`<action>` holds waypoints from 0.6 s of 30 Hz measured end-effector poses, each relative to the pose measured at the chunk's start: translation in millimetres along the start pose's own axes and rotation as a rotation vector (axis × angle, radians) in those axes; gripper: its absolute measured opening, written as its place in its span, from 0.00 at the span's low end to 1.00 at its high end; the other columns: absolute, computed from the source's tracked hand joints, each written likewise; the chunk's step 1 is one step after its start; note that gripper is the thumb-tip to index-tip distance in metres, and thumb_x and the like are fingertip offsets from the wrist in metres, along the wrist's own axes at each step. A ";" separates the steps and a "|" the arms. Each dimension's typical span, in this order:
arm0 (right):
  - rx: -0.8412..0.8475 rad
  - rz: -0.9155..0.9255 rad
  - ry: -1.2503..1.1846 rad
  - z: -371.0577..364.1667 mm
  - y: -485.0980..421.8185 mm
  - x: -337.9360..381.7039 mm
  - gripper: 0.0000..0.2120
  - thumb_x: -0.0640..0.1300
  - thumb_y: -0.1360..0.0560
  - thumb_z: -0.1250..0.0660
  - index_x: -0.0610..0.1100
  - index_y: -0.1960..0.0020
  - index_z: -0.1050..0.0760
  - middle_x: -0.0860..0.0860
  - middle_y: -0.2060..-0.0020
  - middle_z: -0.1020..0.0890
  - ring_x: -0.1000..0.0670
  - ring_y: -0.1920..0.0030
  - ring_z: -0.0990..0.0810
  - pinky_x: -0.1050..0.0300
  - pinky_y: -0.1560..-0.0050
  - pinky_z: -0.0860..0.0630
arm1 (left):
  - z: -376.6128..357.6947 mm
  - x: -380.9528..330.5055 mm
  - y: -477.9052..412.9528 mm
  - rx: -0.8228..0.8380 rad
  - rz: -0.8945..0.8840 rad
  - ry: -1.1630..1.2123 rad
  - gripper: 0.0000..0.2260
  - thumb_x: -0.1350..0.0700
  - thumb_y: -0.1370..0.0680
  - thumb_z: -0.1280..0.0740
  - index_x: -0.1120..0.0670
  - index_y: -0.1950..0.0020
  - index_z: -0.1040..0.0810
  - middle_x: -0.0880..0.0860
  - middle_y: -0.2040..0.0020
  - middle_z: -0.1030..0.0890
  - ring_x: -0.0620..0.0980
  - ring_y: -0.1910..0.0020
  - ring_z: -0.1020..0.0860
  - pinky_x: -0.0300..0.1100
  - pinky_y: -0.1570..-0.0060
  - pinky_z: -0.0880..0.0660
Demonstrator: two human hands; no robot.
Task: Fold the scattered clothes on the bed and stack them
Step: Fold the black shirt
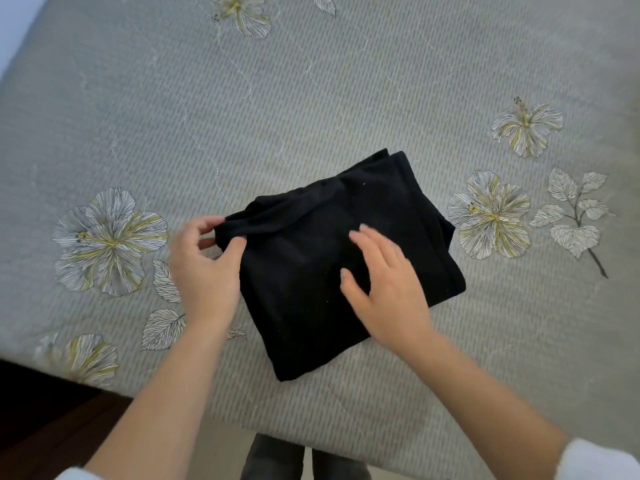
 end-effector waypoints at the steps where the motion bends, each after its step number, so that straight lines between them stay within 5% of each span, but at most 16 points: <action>1: 0.040 0.021 0.082 -3.2 -11.7 -3.5 0.28 0.53 0.22 0.39 0.47 0.25 0.39 0.49 0.25 0.38 0.49 0.24 0.44 0.53 0.27 0.42 | -0.3 -2.9 -1.9 0.013 -0.037 -0.034 0.08 0.56 0.29 0.28 0.47 0.51 0.20 0.51 0.45 0.23 0.44 0.47 0.24 0.31 0.48 0.29; 4: 0.167 0.065 0.305 -9.5 -42.8 -18.2 0.33 0.59 0.21 0.46 0.54 0.22 0.56 0.51 0.22 0.56 0.47 0.23 0.61 0.48 0.24 0.59 | 2.1 -5.9 -10.5 0.080 0.022 0.037 0.07 0.56 0.28 0.27 0.44 0.59 0.19 0.48 0.53 0.19 0.42 0.50 0.22 0.35 0.44 0.28; 7: 0.286 0.024 0.364 -15.3 -56.5 -35.9 0.31 0.63 0.21 0.52 0.58 0.23 0.61 0.52 0.22 0.59 0.48 0.23 0.63 0.46 0.23 0.59 | 7.3 -2.3 -24.3 0.255 0.191 0.200 0.05 0.51 0.32 0.25 0.49 0.61 0.19 0.44 0.64 0.18 0.42 0.61 0.22 0.39 0.51 0.26; 10: 0.322 0.018 0.395 -19.1 -56.1 -42.4 0.31 0.65 0.21 0.55 0.59 0.23 0.63 0.53 0.22 0.61 0.48 0.23 0.65 0.48 0.24 0.61 | 12.3 -6.8 -38.2 0.417 0.200 0.138 0.12 0.45 0.35 0.29 0.52 0.61 0.20 0.51 0.63 0.19 0.46 0.63 0.25 0.41 0.54 0.27; 13: 0.317 0.008 0.382 -21.0 -56.4 -40.1 0.31 0.64 0.21 0.55 0.59 0.23 0.62 0.53 0.22 0.60 0.49 0.23 0.65 0.48 0.24 0.62 | 9.0 -4.2 -50.0 0.513 0.230 0.071 0.09 0.47 0.28 0.31 0.51 0.59 0.22 0.51 0.61 0.21 0.44 0.64 0.25 0.40 0.59 0.25; 16: 0.202 0.043 0.340 -22.2 -56.4 -30.9 0.30 0.60 0.20 0.53 0.53 0.21 0.58 0.50 0.22 0.57 0.49 0.23 0.62 0.48 0.24 0.62 | 8.7 0.8 -49.7 0.142 0.152 -0.264 0.06 0.52 0.22 0.35 0.51 0.47 0.24 0.52 0.51 0.21 0.54 0.48 0.24 0.50 0.44 0.29; 18: 0.136 0.149 0.325 -25.6 -53.2 -19.9 0.29 0.56 0.19 0.51 0.50 0.21 0.54 0.50 0.22 0.53 0.49 0.22 0.59 0.48 0.24 0.61 | 3.6 -14.6 -23.9 -0.061 -0.169 -0.464 0.13 0.54 0.21 0.39 0.57 0.38 0.27 0.60 0.38 0.28 0.59 0.36 0.33 0.48 0.36 0.40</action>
Point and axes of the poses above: each hand's wrist, its own y-axis away from the middle knuckle, its own z-axis out of the back of the hand, x = y × z, the point moved 3 cm from there along -y, towards the middle knuckle
